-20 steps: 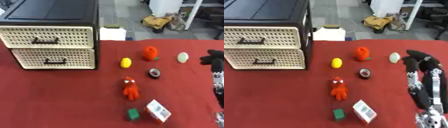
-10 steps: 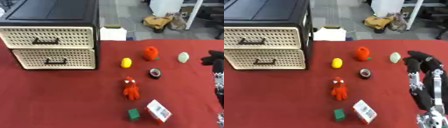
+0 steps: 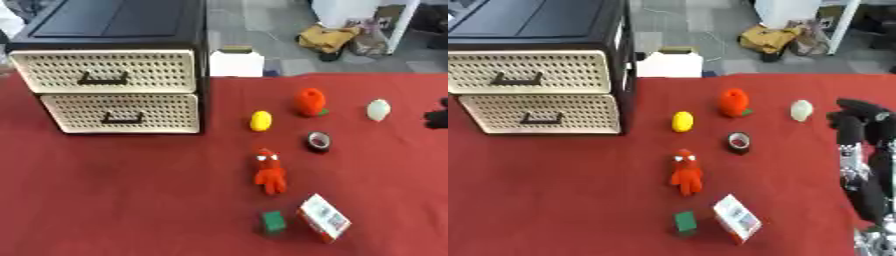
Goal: Pick up objects from table and place into drawer.
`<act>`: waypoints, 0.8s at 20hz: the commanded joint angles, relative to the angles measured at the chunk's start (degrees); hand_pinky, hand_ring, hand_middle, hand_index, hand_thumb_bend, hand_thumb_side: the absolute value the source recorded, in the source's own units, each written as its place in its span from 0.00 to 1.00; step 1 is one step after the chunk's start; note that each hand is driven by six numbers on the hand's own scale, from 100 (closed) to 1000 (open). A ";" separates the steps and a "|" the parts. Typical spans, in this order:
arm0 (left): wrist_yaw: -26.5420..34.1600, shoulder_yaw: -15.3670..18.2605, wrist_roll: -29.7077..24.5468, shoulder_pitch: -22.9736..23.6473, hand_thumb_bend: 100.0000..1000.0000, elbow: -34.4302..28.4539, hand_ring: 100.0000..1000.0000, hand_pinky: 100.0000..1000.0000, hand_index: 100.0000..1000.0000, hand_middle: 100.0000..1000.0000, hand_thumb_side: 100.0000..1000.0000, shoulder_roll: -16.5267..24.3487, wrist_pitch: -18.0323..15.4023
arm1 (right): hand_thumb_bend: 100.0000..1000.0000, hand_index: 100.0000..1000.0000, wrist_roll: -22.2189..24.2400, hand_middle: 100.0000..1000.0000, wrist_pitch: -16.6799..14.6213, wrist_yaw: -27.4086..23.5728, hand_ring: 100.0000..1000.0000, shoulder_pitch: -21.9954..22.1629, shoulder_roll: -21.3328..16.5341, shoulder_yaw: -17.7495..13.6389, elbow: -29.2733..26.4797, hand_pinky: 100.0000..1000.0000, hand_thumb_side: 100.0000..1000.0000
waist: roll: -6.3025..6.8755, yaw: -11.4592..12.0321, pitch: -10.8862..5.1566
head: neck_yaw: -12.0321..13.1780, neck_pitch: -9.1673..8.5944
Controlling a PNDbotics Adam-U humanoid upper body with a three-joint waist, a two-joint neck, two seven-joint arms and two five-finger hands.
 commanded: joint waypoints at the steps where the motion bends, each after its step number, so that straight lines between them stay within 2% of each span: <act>1: -0.51 -0.49 -7.33 -1.38 0.00 -1.01 0.30 0.35 0.92 0.37 1.00 7.24 1.12 | 0.13 0.70 -0.07 0.47 -0.15 0.44 0.58 0.06 -1.59 -0.27 -0.83 0.53 0.80 | 0.19 -0.11 -1.32 | 0.20 0.13; 5: 0.69 -1.30 -14.20 -2.66 0.00 -1.01 0.22 0.28 0.92 0.35 1.00 11.96 1.88 | 0.13 0.70 -0.17 0.47 -0.32 0.65 0.58 0.37 -1.86 -0.24 -0.83 0.53 0.80 | 0.25 -0.15 -1.47 | 0.29 0.31; 10: 3.16 -2.12 -19.49 -4.45 0.00 -1.01 0.10 0.18 0.91 0.28 1.00 14.96 3.73 | 0.13 0.70 -0.34 0.47 -0.52 0.79 0.58 0.63 -2.26 -0.22 -0.83 0.53 0.81 | 0.37 -0.43 -1.60 | 1.18 0.76; 12: 4.43 -2.53 -21.16 -5.29 0.00 -1.01 0.00 0.08 0.89 0.16 1.00 15.31 4.58 | 0.14 0.70 -0.39 0.47 -0.59 0.85 0.58 0.71 -2.43 -0.19 -0.83 0.53 0.81 | 0.40 -0.46 -1.58 | 1.43 0.68; 14: 6.11 -2.93 -22.61 -6.25 0.00 -1.01 0.00 0.00 0.89 0.06 1.00 15.36 5.84 | 0.14 0.70 -0.37 0.47 -0.69 0.93 0.58 0.76 -2.56 -0.10 -0.83 0.53 0.81 | 0.40 -0.48 -1.50 | 1.66 0.54; 16: 7.57 -3.28 -23.90 -7.16 0.00 -1.01 0.00 0.00 0.89 0.00 1.00 15.45 7.15 | 0.14 0.70 -0.36 0.47 -0.77 1.04 0.58 0.81 -2.62 -0.02 -0.83 0.53 0.82 | 0.39 -0.50 -1.39 | 1.86 0.29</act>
